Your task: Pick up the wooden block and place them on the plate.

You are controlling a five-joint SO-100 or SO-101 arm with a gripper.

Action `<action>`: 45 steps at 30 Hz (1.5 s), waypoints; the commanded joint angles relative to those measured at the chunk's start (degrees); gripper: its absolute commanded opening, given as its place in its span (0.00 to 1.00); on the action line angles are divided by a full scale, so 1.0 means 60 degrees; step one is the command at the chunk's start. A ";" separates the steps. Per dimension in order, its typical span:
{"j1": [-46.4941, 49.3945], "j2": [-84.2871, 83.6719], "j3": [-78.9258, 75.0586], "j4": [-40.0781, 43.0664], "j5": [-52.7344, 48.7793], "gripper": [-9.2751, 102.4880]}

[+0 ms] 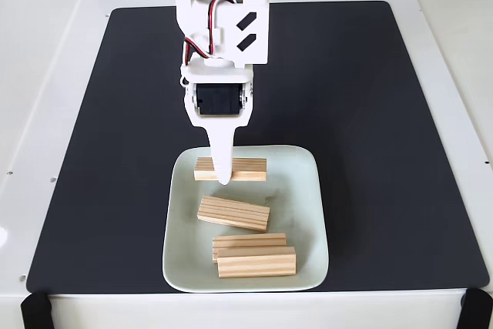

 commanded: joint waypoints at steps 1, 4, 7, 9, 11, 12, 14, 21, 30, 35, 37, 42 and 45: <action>0.0015 0.0073 -0.0469 -0.0132 -0.0059 0.08; 0.0015 0.0029 -0.0469 -0.0132 -0.0059 0.08; 0.0015 0.0029 -0.0469 -0.0132 -0.0059 0.08; 0.0015 0.0029 -0.0469 -0.0132 -0.0059 0.08; 0.0015 0.0029 -0.0469 -0.0132 -0.0059 0.08; 0.0015 0.0029 -0.0469 -0.0132 -0.0059 0.08; 0.0015 0.0029 -0.0469 -0.0132 -0.0059 0.08; -0.0103 0.0029 -0.0469 -0.0132 -0.0073 0.08; -0.0293 0.0088 -0.0469 -0.0132 0.0015 0.09; -0.0249 0.0132 -0.0308 -0.0132 0.0073 0.22; -0.0234 0.0161 -0.0293 -0.0132 0.0439 0.33; -0.0146 0.0205 -0.0293 -0.0132 0.0747 0.43; -0.0190 0.0322 -0.0293 -0.0132 0.0703 0.41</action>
